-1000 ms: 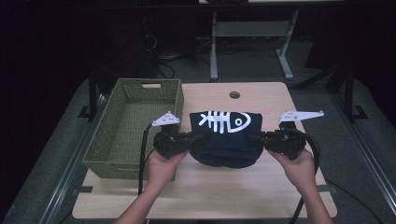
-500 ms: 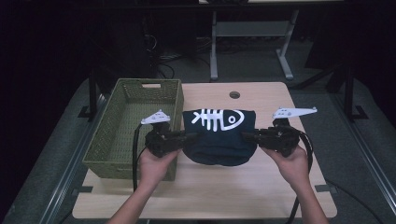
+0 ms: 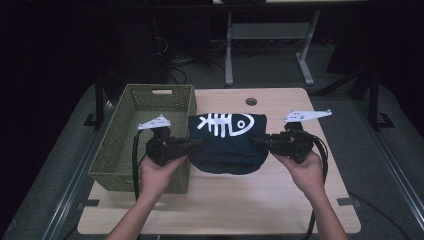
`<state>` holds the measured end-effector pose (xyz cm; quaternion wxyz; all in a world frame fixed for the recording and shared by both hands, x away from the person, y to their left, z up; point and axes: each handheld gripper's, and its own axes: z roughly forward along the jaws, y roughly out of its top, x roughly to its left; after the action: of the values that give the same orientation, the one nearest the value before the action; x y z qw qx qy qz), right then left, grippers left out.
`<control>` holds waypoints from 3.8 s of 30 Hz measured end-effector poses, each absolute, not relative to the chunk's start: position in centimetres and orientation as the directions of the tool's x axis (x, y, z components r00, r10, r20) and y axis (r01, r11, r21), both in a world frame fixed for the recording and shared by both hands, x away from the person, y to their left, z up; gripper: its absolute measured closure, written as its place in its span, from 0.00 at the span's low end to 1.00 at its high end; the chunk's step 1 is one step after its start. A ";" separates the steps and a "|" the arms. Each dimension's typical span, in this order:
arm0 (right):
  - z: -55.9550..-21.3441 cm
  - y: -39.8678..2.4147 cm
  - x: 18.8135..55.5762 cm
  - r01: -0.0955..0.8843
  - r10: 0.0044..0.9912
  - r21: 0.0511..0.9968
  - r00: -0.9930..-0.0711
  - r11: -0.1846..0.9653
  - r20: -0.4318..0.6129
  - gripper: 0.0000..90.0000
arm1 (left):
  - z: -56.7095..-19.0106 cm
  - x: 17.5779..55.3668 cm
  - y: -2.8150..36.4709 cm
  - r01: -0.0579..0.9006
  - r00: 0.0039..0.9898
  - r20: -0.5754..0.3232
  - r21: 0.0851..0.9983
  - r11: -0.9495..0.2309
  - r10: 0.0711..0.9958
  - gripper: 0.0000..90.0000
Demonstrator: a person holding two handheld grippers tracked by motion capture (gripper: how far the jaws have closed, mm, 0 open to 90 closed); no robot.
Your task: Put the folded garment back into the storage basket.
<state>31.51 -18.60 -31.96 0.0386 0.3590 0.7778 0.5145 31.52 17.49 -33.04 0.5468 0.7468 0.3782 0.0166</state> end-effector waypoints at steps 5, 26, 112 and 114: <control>-31.8 -17.6 31.9 0.511 0.588 0.832 -0.749 0.217 0.306 0.79 | -32.8 31.6 18.6 0.552 0.706 -0.399 0.827 -0.102 0.585 0.77; -31.1 -14.4 33.2 0.496 0.556 0.838 -0.772 0.226 0.308 0.79 | -32.2 31.9 22.1 0.569 0.682 -0.432 0.820 -0.058 0.591 0.77; -32.0 -1.6 37.8 0.503 0.500 0.830 -0.798 0.243 0.337 0.79 | -32.7 33.0 33.7 0.612 0.540 -0.450 0.790 0.035 0.712 0.77; -32.1 -1.2 37.9 0.502 0.499 0.831 -0.798 0.239 0.339 0.79 | -32.8 33.1 33.9 0.613 0.531 -0.453 0.789 0.044 0.716 0.77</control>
<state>37.86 -1.22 -32.14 -0.0017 0.3181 0.7871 0.5284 33.11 33.88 -32.76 0.5384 0.6898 0.4817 0.0479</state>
